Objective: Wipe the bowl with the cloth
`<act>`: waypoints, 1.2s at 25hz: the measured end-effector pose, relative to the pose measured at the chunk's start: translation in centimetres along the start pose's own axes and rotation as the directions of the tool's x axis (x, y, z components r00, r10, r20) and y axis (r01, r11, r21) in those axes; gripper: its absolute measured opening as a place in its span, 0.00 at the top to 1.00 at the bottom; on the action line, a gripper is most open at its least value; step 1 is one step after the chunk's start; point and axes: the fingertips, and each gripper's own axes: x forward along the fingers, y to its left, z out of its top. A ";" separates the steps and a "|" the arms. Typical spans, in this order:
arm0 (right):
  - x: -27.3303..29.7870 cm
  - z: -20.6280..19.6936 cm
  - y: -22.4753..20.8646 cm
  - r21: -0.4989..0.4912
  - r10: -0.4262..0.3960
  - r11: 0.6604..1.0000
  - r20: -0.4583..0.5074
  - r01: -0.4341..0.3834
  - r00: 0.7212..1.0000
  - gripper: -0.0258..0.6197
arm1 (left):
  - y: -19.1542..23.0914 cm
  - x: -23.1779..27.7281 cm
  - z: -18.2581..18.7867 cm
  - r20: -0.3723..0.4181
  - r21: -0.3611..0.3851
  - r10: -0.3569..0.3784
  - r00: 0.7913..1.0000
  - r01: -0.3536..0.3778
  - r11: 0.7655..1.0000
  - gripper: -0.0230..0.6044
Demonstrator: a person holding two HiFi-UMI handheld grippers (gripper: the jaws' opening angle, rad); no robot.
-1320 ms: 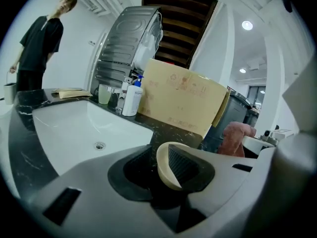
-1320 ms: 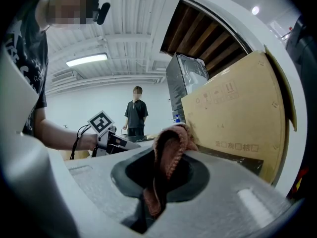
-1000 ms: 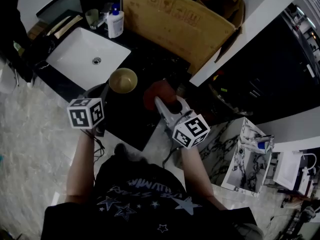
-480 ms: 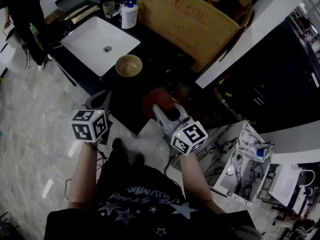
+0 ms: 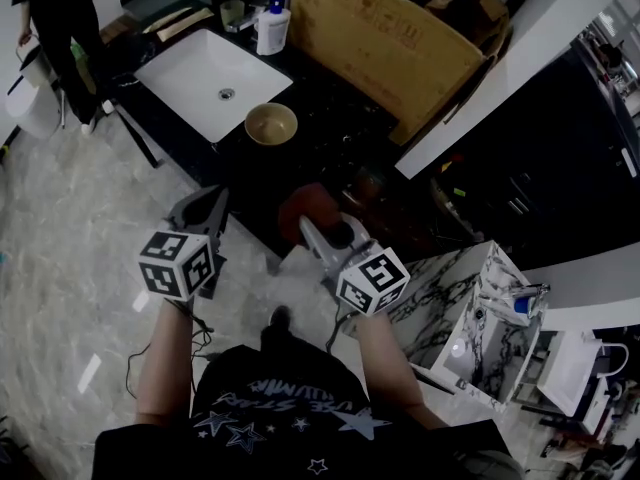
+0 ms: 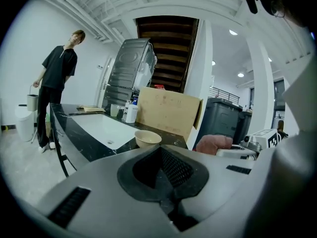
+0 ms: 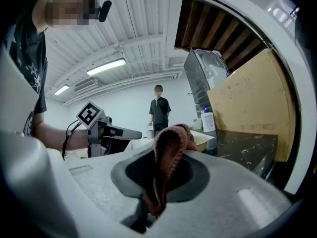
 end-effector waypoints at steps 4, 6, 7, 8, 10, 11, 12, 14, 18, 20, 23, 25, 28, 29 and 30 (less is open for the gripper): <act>-0.1 -0.2 2.3 0.012 -0.025 1.000 0.002 0.025 1.000 0.88 | 0.3 -3.1 -1.2 -0.002 -0.014 -0.015 1.000 0.015 1.000 0.95; -0.2 -0.4 3.9 0.023 -0.044 0.999 0.006 0.044 0.999 0.88 | 0.2 -4.8 -2.3 -0.007 -0.028 -0.027 1.000 0.027 0.999 0.95; -0.3 -0.7 4.8 0.026 -0.051 0.998 0.006 0.051 0.999 0.88 | 0.0 -5.7 -2.8 -0.010 -0.031 -0.034 0.999 0.034 0.999 0.95; -0.4 -0.9 5.8 0.026 -0.055 0.998 0.002 0.055 0.998 0.88 | -0.1 -6.5 -3.2 -0.012 -0.031 -0.041 0.999 0.041 0.999 0.95; -0.8 -1.4 7.7 0.021 -0.059 0.998 -0.007 0.059 0.998 0.88 | -0.5 -8.2 -3.9 -0.012 -0.028 -0.053 0.999 0.052 0.998 0.95; -1.1 -1.5 8.6 0.020 -0.062 0.998 -0.009 0.062 0.998 0.88 | -0.7 -9.1 -4.2 -0.013 -0.027 -0.059 0.998 0.058 0.998 0.95; -1.5 -1.7 9.5 0.021 -0.067 0.998 -0.010 0.067 0.998 0.88 | -1.0 -10.0 -4.5 -0.014 -0.026 -0.066 0.998 0.065 0.998 0.95; -2.6 -1.8 10.9 0.023 -0.084 0.996 -0.011 0.084 0.996 0.88 | -1.8 -11.8 -5.1 -0.020 -0.016 -0.082 0.996 0.082 0.997 0.95; -4.7 -2.1 13.9 0.024 -0.110 0.994 -0.001 0.110 0.994 0.88 | -3.1 -15.6 -6.4 -0.025 0.001 -0.096 0.995 0.096 0.995 0.95; -5.9 -2.2 15.5 0.025 -0.119 0.993 0.001 0.119 0.993 0.88 | -3.7 -17.4 -7.0 -0.025 0.003 -0.101 0.995 0.101 0.995 0.95; -7.6 -2.4 17.7 0.031 -0.140 0.990 -0.003 0.140 0.990 0.88 | -4.7 -19.9 -7.7 -0.029 0.008 -0.111 0.993 0.111 0.994 0.95; -8.6 -2.6 19.0 0.031 -0.152 0.988 -0.002 0.152 0.988 0.88 | -5.3 -21.4 -8.3 -0.034 0.012 -0.118 0.992 0.119 0.993 0.95; -10.3 -3.1 20.9 0.027 -0.165 0.986 -0.003 0.165 0.986 0.88 | -6.3 -23.3 -9.3 -0.037 0.006 -0.131 0.991 0.132 0.991 0.95; -10.9 -3.3 21.4 0.027 -0.169 0.985 -0.005 0.169 0.986 0.88 | -6.7 -23.9 -9.8 -0.038 0.002 -0.136 0.990 0.136 0.991 0.95; -11.5 -3.5 21.9 0.028 -0.175 0.984 -0.006 0.175 0.985 0.88 | -7.0 -24.4 -10.1 -0.039 0.001 -0.140 0.989 0.141 0.990 0.95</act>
